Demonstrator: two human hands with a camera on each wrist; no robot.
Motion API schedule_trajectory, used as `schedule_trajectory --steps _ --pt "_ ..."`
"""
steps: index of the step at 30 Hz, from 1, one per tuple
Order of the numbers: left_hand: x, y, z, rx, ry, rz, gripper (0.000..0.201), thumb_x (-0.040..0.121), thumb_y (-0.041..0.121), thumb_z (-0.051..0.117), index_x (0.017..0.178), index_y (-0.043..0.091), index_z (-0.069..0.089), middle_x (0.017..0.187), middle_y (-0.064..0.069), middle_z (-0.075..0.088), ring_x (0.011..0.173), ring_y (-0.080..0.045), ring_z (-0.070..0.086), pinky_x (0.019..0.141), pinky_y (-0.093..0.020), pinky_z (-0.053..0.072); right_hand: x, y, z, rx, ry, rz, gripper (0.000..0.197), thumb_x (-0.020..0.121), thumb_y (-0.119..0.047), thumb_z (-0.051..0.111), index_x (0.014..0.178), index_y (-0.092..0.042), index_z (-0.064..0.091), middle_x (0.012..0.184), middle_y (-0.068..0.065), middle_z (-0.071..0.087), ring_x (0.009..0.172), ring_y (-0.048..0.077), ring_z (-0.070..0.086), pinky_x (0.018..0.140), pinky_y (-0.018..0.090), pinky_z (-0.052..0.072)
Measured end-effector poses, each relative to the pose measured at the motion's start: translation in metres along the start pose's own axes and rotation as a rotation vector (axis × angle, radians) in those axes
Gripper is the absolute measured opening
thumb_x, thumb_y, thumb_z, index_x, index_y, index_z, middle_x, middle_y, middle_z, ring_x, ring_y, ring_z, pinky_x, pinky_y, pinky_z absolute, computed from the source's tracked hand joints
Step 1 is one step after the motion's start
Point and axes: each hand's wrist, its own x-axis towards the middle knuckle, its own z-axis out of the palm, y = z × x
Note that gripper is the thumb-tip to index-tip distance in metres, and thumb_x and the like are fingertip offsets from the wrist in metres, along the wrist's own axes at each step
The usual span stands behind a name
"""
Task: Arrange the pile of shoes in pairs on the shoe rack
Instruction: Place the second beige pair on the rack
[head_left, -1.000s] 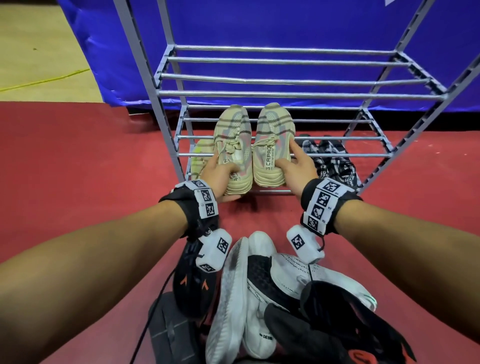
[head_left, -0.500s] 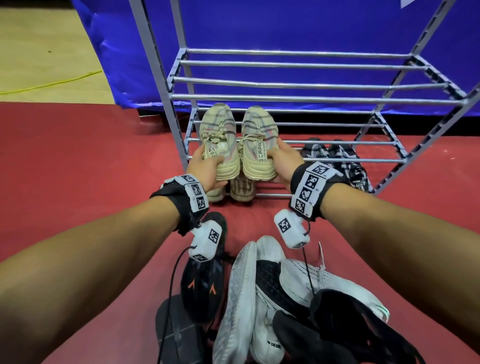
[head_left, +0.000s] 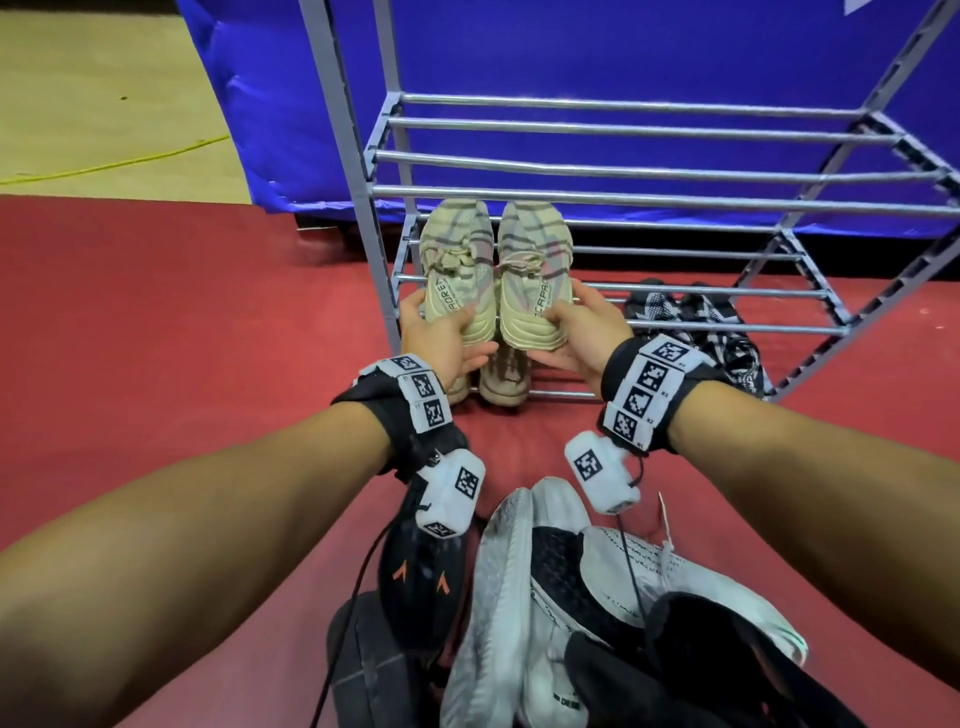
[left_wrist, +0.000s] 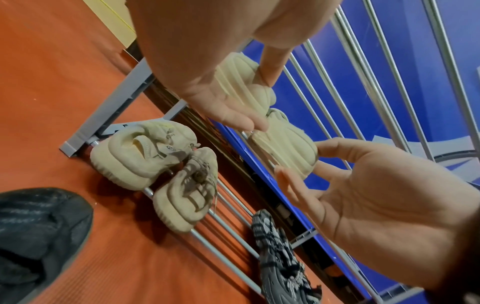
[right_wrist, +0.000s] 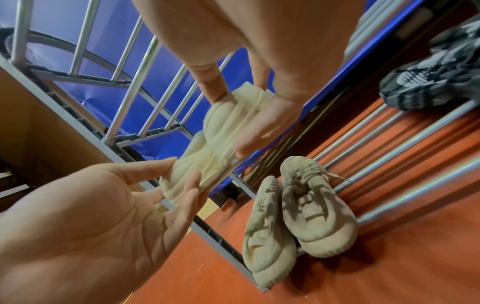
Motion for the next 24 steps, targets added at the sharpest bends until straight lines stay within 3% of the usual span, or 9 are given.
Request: schedule_trajectory --steps 3,5,7,9,12,16,18,21,24 --pt "0.009 0.008 -0.005 -0.013 0.014 0.028 0.046 0.098 0.009 0.053 0.136 0.029 0.038 0.092 -0.003 0.065 0.056 -0.022 0.069 0.053 -0.026 0.057 0.003 -0.007 0.01 -0.025 -0.021 -0.017 0.041 0.092 -0.005 0.057 0.13 -0.018 0.06 0.124 0.013 0.068 0.106 0.031 0.07 0.076 0.048 0.063" --pt "0.015 0.012 -0.007 -0.026 0.024 0.03 0.049 0.098 0.01 0.054 0.141 0.028 0.038 0.095 -0.004 0.067 0.061 -0.024 0.069 0.052 -0.026 0.057 0.004 -0.01 0.016 -0.011 -0.022 -0.021 0.024 0.094 -0.006 0.058 0.116 -0.014 0.064 0.123 0.015 0.069 0.106 0.031 0.071 0.079 0.048 0.062" --pt "0.018 0.012 -0.008 -0.015 0.014 0.011 0.052 0.099 0.016 0.055 0.145 0.027 0.034 0.1 -0.003 0.066 0.065 -0.026 0.069 0.056 -0.028 0.058 0.006 -0.01 0.019 0.011 0.012 -0.02 0.019 0.094 -0.009 0.061 0.112 -0.015 0.063 0.124 0.015 0.067 0.104 0.033 0.071 0.08 0.048 0.062" --pt "0.017 0.008 -0.009 0.013 0.004 0.005 0.056 0.099 0.026 0.057 0.148 0.029 0.03 0.103 0.003 0.062 0.067 -0.026 0.069 0.061 -0.031 0.059 0.006 -0.007 0.02 -0.048 0.024 0.012 0.036 0.092 -0.021 0.066 0.127 -0.017 0.058 0.126 0.011 0.065 0.093 0.035 0.074 0.071 0.042 0.063" --pt "0.017 0.004 -0.012 0.04 0.014 0.013 0.057 0.097 0.037 0.059 0.146 0.03 0.031 0.124 -0.001 0.058 0.058 -0.025 0.072 0.053 -0.029 0.06 0.002 0.0 0.019 -0.135 -0.029 0.055 0.063 0.088 -0.036 0.07 0.144 -0.027 0.043 0.131 0.006 0.061 0.074 0.032 0.077 0.064 0.036 0.064" --pt "0.022 0.002 -0.012 -0.031 0.035 -0.001 0.043 0.098 0.031 0.058 0.137 0.028 0.038 0.114 -0.009 0.063 0.065 -0.027 0.072 0.059 -0.031 0.06 0.001 0.008 0.023 -0.075 -0.037 -0.009 0.051 0.093 -0.021 0.069 0.139 -0.024 0.048 0.119 0.007 0.069 0.072 0.025 0.075 0.062 0.032 0.064" --pt "0.024 0.0 -0.012 0.006 0.059 0.041 0.049 0.099 0.031 0.056 0.143 0.028 0.036 0.108 -0.012 0.066 0.068 -0.028 0.072 0.061 -0.032 0.06 0.001 0.005 0.028 -0.042 -0.028 -0.021 0.046 0.094 -0.017 0.067 0.136 -0.022 0.051 0.12 0.008 0.071 0.076 0.025 0.076 0.057 0.029 0.062" --pt "0.027 -0.005 -0.015 0.106 0.073 0.124 0.053 0.097 0.035 0.055 0.146 0.027 0.036 0.108 -0.011 0.067 0.059 -0.021 0.071 0.058 -0.031 0.058 0.002 -0.001 0.036 -0.02 -0.019 -0.035 0.038 0.095 -0.015 0.065 0.132 -0.018 0.055 0.12 0.009 0.07 0.084 0.027 0.076 0.052 0.023 0.058" --pt "0.03 -0.005 -0.016 0.118 0.071 0.109 0.057 0.097 0.037 0.054 0.149 0.028 0.032 0.114 -0.01 0.063 0.052 -0.018 0.069 0.056 -0.031 0.057 0.003 -0.001 0.04 -0.05 -0.003 -0.027 0.035 0.095 -0.015 0.064 0.129 -0.018 0.056 0.123 0.009 0.069 0.084 0.028 0.076 0.053 0.025 0.06"
